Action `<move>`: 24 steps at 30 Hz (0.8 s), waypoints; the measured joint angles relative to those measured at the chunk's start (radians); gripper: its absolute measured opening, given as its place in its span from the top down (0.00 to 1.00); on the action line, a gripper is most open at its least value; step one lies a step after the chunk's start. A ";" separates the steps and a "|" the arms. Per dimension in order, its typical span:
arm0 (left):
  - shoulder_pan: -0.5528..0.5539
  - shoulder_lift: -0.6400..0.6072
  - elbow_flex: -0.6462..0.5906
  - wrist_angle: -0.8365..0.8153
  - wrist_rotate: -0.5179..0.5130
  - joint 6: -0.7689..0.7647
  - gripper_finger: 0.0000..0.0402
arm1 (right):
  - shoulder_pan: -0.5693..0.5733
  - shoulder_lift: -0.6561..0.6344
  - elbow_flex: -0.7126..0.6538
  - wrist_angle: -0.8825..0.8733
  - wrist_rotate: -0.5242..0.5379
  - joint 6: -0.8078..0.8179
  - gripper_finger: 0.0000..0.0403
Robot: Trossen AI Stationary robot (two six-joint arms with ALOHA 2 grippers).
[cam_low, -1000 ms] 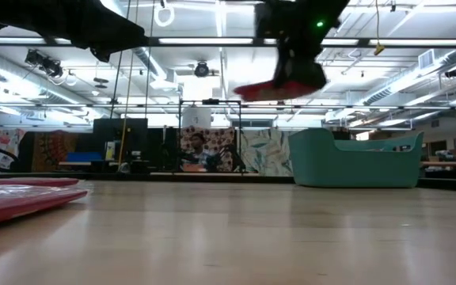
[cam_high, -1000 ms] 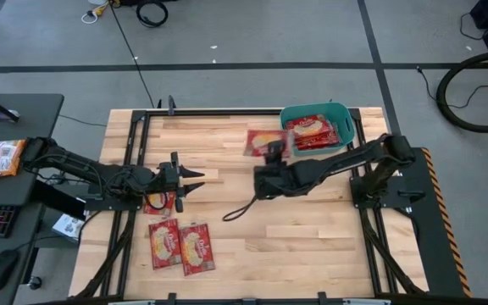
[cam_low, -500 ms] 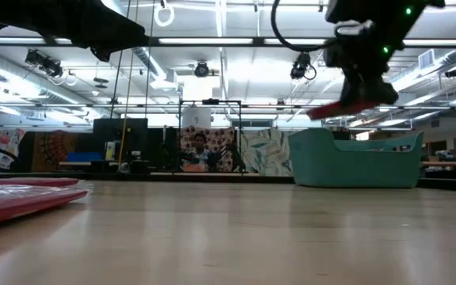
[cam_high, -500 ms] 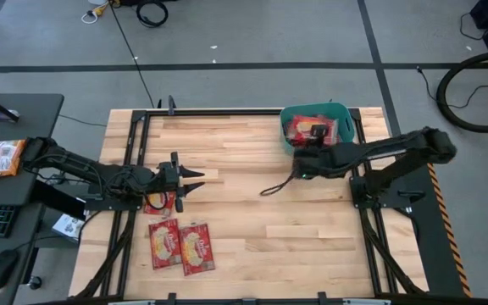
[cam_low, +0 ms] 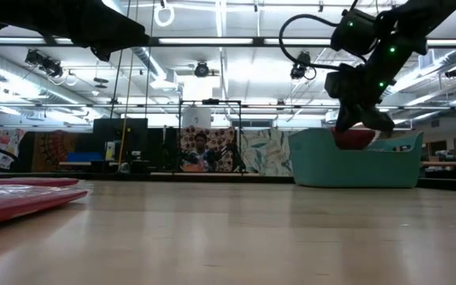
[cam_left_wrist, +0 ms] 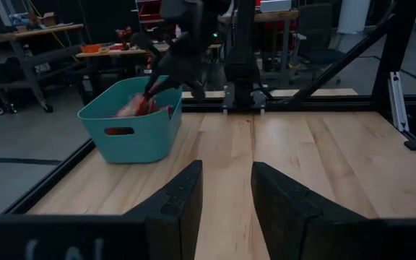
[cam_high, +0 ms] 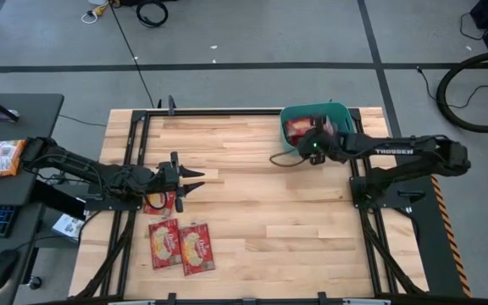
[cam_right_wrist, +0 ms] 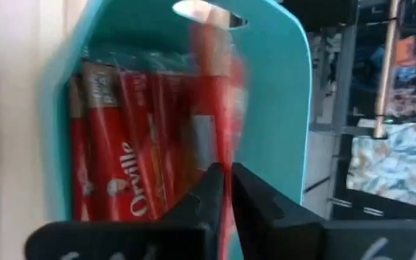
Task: Sort popcorn bags into baskets
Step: Put the red popcorn bag into the green bin
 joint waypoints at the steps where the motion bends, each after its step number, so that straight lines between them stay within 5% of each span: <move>1: 0.000 0.000 0.000 0.000 0.000 0.000 0.69 | -0.015 -0.001 0.000 0.004 -0.021 -0.002 0.90; 6: 0.000 0.000 0.000 -0.003 0.000 0.000 0.69 | -0.062 -0.003 0.000 -0.013 -0.040 -0.002 0.81; 13: 0.000 0.000 0.000 -0.002 0.000 0.000 0.69 | -0.010 -0.002 0.032 0.006 0.196 0.190 0.74; 16: 0.000 0.000 0.000 -0.002 0.000 0.000 0.69 | 0.058 -0.002 0.077 0.007 0.218 0.264 0.74; 20: 0.000 0.000 0.000 -0.002 0.000 0.000 0.69 | 0.166 -0.001 0.142 0.049 0.113 0.330 0.74; 24: 0.000 0.000 0.000 0.001 0.000 -0.001 0.69 | 0.250 -0.001 0.160 0.176 -0.143 0.393 0.74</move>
